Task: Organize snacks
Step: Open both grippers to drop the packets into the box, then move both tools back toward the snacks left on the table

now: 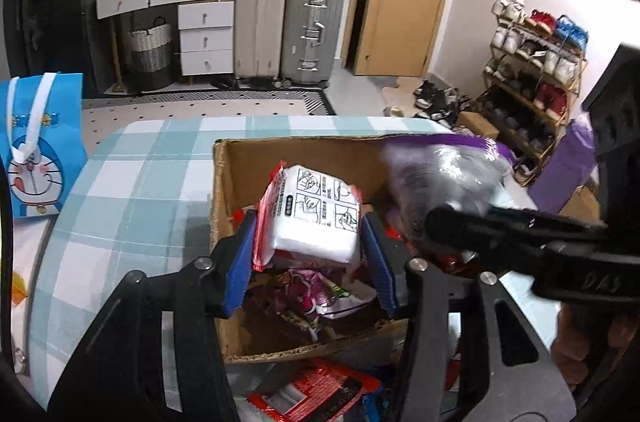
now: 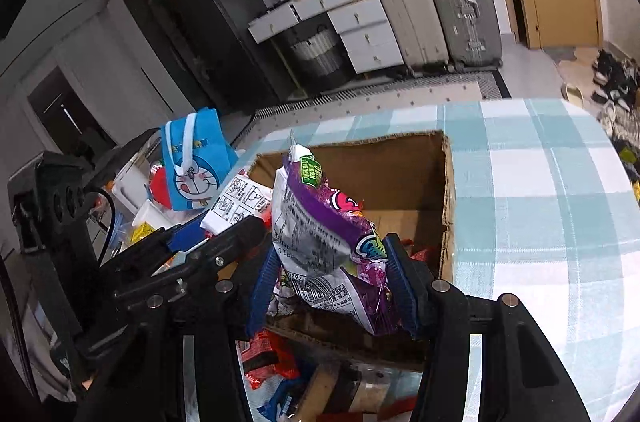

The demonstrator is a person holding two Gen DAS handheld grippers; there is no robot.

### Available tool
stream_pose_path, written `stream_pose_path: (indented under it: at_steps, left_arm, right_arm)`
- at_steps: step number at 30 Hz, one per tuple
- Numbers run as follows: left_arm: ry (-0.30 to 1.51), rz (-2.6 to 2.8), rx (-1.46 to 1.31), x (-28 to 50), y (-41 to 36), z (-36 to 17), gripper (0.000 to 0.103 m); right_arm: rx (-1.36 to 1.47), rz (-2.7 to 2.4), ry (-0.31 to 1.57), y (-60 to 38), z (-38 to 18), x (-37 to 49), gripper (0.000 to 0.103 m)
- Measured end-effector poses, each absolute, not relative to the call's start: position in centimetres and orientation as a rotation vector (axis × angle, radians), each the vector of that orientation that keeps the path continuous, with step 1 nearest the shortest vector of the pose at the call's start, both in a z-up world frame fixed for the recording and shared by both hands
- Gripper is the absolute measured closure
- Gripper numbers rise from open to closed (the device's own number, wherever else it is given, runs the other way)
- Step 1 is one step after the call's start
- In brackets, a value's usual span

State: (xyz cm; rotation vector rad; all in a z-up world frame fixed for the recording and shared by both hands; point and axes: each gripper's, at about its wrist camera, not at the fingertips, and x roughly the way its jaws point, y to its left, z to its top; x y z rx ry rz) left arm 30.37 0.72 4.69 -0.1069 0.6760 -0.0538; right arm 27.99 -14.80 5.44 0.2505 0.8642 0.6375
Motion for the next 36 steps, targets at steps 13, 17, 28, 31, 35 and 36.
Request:
stream_pose_path:
  at_steps: [13,17,28,31,35,36]
  left_arm:
    - [0.632,-0.077,-0.116,25.1,2.0,5.7,0.003]
    - [0.62,-0.079,-0.103,22.3,2.4,5.4,0.001]
    - [0.647,-0.051,-0.153,17.9,5.1,3.2,0.001]
    - [0.666,-0.051,-0.161,17.7,5.5,2.7,0.001]
    - [0.67,-0.053,-0.141,17.1,5.2,2.2,0.001]
    - [0.67,-0.055,-0.134,17.0,5.0,2.2,0.001]
  right_arm:
    - [0.188,0.582,0.77,-18.0,7.2,24.1,0.004]
    - [0.16,0.553,0.76,-19.4,6.6,22.2,0.001]
    - [0.112,0.509,0.787,-21.7,4.0,18.2,0.001]
    - [0.09,0.499,0.795,-22.2,3.5,17.3,0.001]
    - [0.082,0.486,0.813,-22.7,2.8,16.4,0.001]
    - [0.08,0.483,0.815,-22.8,2.7,16.2,0.001]
